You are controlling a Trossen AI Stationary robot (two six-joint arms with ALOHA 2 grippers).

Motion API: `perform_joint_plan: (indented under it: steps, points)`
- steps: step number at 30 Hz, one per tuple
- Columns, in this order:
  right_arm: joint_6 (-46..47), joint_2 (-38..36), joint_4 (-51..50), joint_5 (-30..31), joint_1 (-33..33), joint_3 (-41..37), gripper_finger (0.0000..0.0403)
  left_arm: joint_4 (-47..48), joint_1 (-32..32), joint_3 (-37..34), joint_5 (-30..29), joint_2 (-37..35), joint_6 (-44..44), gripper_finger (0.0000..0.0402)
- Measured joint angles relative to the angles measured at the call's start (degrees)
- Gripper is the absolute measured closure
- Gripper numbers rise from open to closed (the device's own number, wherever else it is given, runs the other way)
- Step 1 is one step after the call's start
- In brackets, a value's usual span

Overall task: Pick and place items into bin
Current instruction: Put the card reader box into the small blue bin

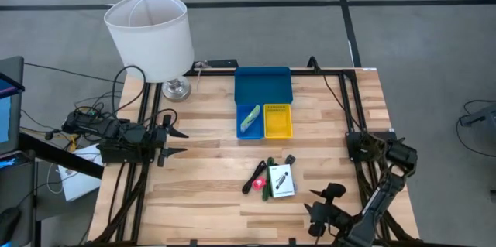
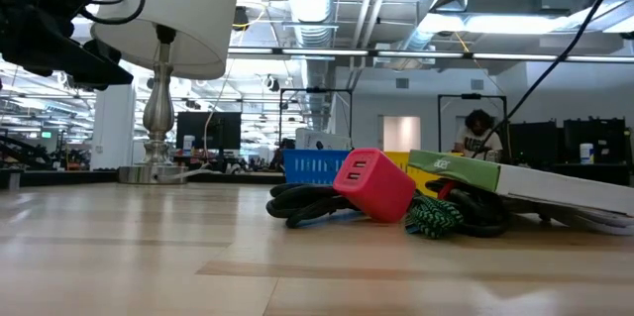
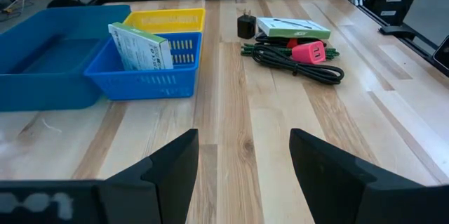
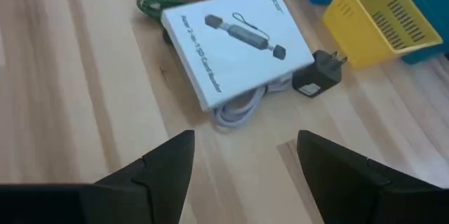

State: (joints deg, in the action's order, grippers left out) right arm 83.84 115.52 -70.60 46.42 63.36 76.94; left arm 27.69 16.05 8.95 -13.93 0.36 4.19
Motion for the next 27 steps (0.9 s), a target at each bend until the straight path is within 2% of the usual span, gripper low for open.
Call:
perform_joint_plan:
  steps: [11,18,27]
  points:
    - [-14.0,0.0,7.1,0.4,-3.3,-5.6,0.0154,-0.1,0.0,0.0,0.0,0.0,0.0,0.0189]
    - [-20.1,0.0,10.5,6.4,-2.3,-7.9,0.0154,-0.1,0.0,0.0,0.0,0.0,0.0,0.0189]
    - [-30.2,0.0,17.0,6.7,-2.2,-7.9,0.0154,-0.1,0.0,0.0,0.0,0.0,0.0,0.0189]
